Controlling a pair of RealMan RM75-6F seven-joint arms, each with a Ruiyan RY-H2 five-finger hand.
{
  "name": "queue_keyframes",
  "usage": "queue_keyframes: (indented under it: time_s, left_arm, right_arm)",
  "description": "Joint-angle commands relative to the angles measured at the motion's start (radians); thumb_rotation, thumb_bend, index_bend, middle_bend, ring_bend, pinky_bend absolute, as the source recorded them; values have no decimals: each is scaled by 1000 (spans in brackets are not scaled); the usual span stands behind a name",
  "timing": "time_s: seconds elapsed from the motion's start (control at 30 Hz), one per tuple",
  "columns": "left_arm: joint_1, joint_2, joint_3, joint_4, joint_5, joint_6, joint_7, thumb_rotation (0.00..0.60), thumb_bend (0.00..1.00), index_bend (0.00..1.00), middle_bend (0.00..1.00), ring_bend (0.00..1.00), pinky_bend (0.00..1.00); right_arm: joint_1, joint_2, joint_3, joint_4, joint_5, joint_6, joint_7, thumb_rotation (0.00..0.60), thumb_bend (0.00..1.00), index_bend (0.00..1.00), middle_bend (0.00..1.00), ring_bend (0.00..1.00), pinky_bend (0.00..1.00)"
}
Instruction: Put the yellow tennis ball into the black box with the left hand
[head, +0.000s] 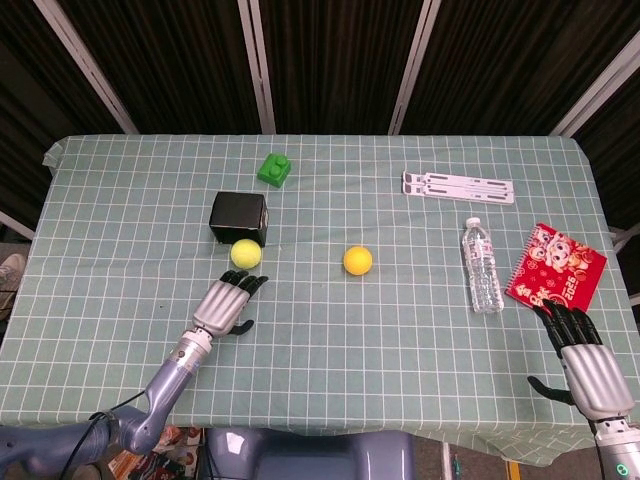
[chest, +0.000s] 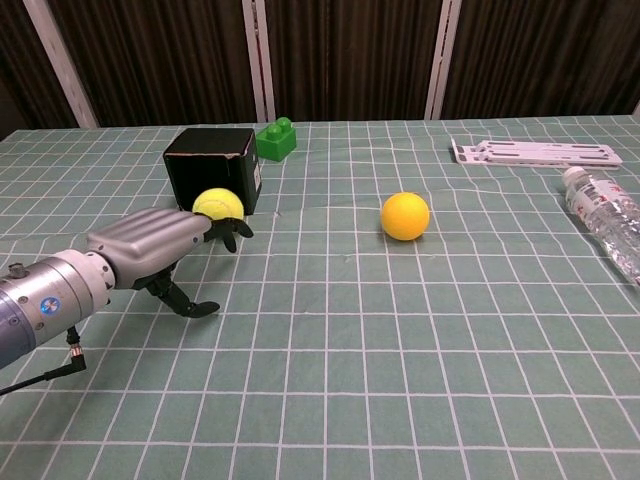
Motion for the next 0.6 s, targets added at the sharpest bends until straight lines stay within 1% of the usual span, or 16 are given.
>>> queue_keyframes:
  time_s: [0.03,0.13,0.33,0.6]
  left_arm:
    - [-6,-6,-7,8,-6,3,3,554,231,131,221,134,195]
    - [-10,-8,-16,23,-14,13,11,555,230,130,221,134,195]
    - [-33,-15,-35,55,-45,-9,25,554,230,121,221,134,195]
    - [-42,-5,-48,50,-64,-1,26,554,223,116,221,134,195]
  right_arm:
    - [-1,1,1,0,0,3,3,600,209,0,0,0,0]
    - [-5,5,2,-1,1,11,7,600,209,0,0,0,0]
    - [-12,10,0,-2,-9,25,12,600,209,0,0,0,0]
    - [-20,16,4,-2,-8,40,23,600,209,0,0,0,0]
